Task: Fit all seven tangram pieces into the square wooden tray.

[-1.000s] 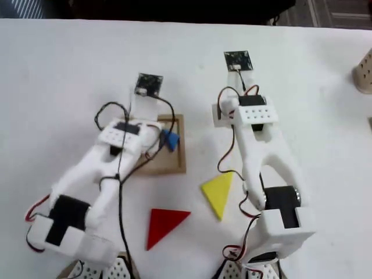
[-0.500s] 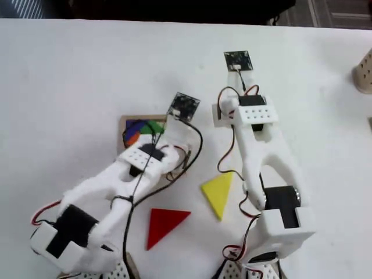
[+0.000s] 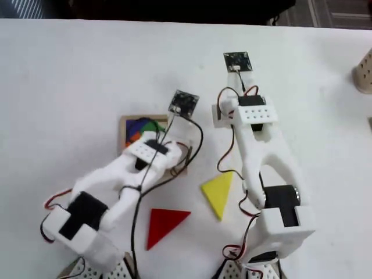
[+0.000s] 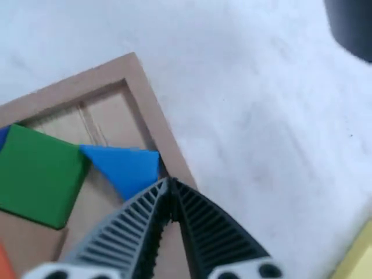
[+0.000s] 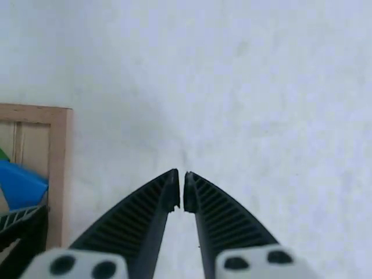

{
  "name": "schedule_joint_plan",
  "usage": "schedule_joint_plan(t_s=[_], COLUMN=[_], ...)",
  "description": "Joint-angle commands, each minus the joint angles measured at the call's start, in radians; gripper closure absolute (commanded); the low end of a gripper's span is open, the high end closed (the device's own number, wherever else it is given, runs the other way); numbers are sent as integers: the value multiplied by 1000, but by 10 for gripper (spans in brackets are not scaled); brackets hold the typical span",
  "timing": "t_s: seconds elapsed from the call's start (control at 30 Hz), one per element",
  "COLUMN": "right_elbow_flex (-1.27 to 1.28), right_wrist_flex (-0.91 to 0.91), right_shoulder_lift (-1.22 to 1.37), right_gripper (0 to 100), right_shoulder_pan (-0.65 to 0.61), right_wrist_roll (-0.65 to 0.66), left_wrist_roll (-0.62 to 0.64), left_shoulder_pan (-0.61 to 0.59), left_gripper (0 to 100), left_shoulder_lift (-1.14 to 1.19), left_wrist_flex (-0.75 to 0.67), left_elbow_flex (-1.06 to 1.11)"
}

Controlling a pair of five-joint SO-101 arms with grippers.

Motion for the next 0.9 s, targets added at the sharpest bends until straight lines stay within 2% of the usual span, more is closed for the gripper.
schedule_joint_plan(t_s=[0.0, 0.2, 0.57, 0.73, 0.87], right_elbow_flex=[-51, -48, -49, -49, -49], right_wrist_flex=[-12, -15, -15, -15, -15], right_shoulder_lift=[-12, -12, -12, -12, -12], right_gripper=[981, 981, 981, 981, 981], right_shoulder_pan=[8, 4, 1, 1, 1], right_wrist_roll=[-8, -8, 0, 0, 2], left_wrist_roll=[38, 44, 43, 38, 38], left_shoulder_pan=[-53, -79, -208, -216, -216], left_gripper=[976, 976, 976, 976, 976], left_shoulder_lift=[42, 41, -39, -134, -120], left_wrist_flex=[61, 115, 126, 130, 127], left_elbow_flex=[-110, -117, -107, -52, -54])
